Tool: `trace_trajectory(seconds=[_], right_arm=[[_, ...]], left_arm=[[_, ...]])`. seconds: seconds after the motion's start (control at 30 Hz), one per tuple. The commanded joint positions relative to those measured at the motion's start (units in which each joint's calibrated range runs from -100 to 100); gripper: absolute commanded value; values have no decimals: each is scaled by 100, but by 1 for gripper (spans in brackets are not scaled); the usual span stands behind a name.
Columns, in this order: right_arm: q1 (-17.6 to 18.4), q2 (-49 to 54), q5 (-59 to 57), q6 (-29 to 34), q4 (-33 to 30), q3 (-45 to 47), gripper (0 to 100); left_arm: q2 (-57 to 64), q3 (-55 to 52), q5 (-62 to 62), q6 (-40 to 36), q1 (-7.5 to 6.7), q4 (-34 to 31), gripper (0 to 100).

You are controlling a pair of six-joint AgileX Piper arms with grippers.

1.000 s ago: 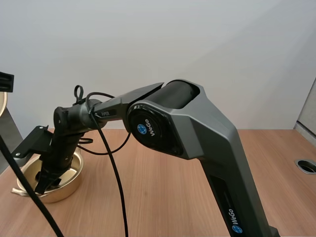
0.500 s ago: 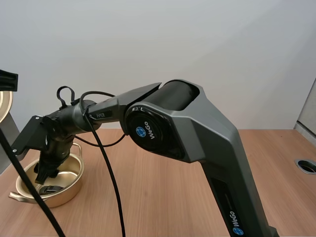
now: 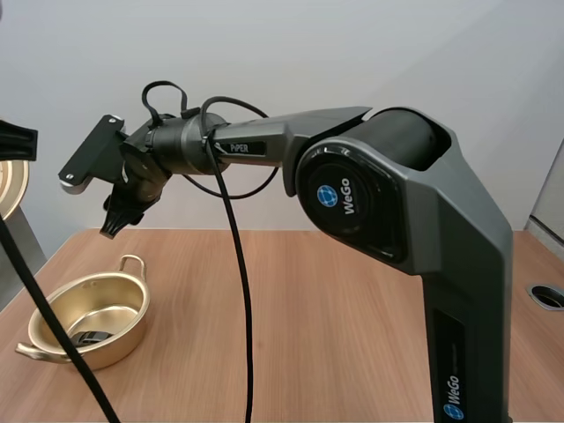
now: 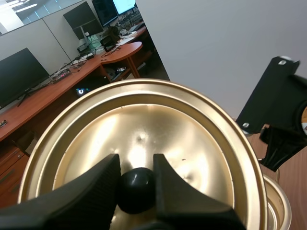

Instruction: Open the pot, put the car inside, and close it

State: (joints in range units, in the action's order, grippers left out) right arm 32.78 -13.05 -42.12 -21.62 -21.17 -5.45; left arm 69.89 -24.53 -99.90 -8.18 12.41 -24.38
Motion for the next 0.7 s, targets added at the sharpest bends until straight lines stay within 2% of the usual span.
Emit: trace_trajectory(seconds=[0.0, 0.1, 0.17, 0.23, 0.37, 0.47, 0.53, 0.67], right_arm=[[-352, 40, -153, 1063, 3, 1, 0], [-781, 142, -472, 1155, 85, 1, 0], [-1091, 269, -692, 1155, 492, 1, 0], [-1377, 455, -810, 995, 1194, 1, 0], [-1921, 1052, -1297, 114, 2886, 15, 0], [-2231, 1564, -2006, -559, 3871, 15, 0], [-2346, 1904, -2452, -765, 4125, 15, 0], [-2416, 2539, -2943, -840, 4029, 15, 0]], left_arm=[[-93, 8, -10, 4, 0, 1, 0], [-323, 8, 0, -25, 0, 1, 0], [-507, -40, 208, -67, 0, 17, 0], [-689, -173, 597, -116, 0, 16, 0], [-1167, -745, 1228, -185, 0, 109, 0], [-1544, -1247, 1747, -244, 0, 247, 0], [-1793, -1532, 2039, -251, 0, 406, 0], [-2180, -1920, 2384, -251, 0, 775, 0]])
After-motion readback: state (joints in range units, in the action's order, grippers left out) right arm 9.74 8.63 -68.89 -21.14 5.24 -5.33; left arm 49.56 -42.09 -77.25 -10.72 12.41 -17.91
